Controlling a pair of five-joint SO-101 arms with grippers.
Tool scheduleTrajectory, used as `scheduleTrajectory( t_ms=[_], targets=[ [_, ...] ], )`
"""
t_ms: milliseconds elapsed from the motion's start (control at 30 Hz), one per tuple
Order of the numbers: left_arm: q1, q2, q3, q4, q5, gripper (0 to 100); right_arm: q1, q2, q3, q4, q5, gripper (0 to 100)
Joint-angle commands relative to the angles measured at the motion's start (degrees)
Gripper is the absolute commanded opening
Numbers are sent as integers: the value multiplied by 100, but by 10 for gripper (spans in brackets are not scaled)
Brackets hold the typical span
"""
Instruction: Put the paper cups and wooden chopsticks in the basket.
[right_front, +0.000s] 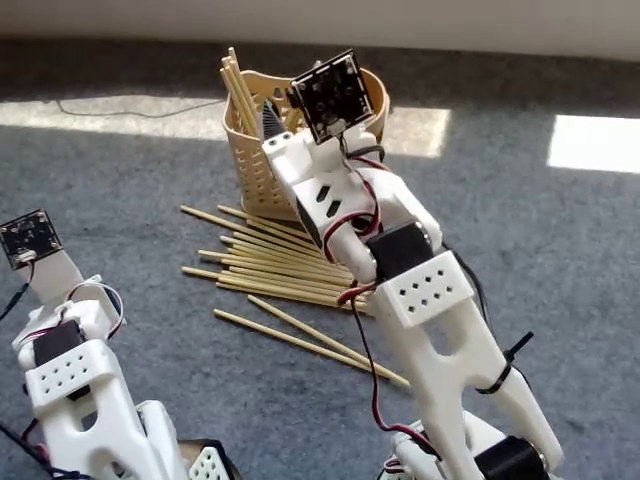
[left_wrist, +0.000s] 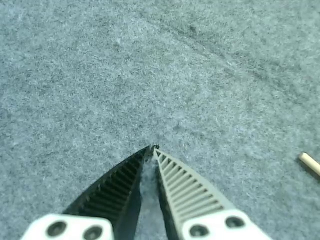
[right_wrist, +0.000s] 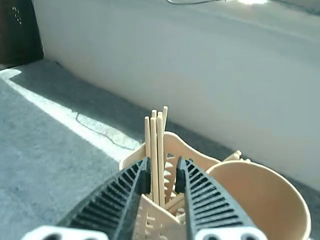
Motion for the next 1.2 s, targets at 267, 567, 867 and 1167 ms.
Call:
scheduleTrajectory(
  t_ms=[267,567,867,1167],
  targets=[
    [-57,-110,-31,-105,-53,5,-655,-462,-40,2440,-18,87],
    [-57,-110,-31,-105,-53,5,-1068,-453,690,3398,-9,87],
    [-57,-110,-31,-105,-53,5,-1420,-444,2360,2510,387,86],
    [-40,-110,-22,-105,-53,5,-1429,198,2958,1842,396,86]
  ],
)
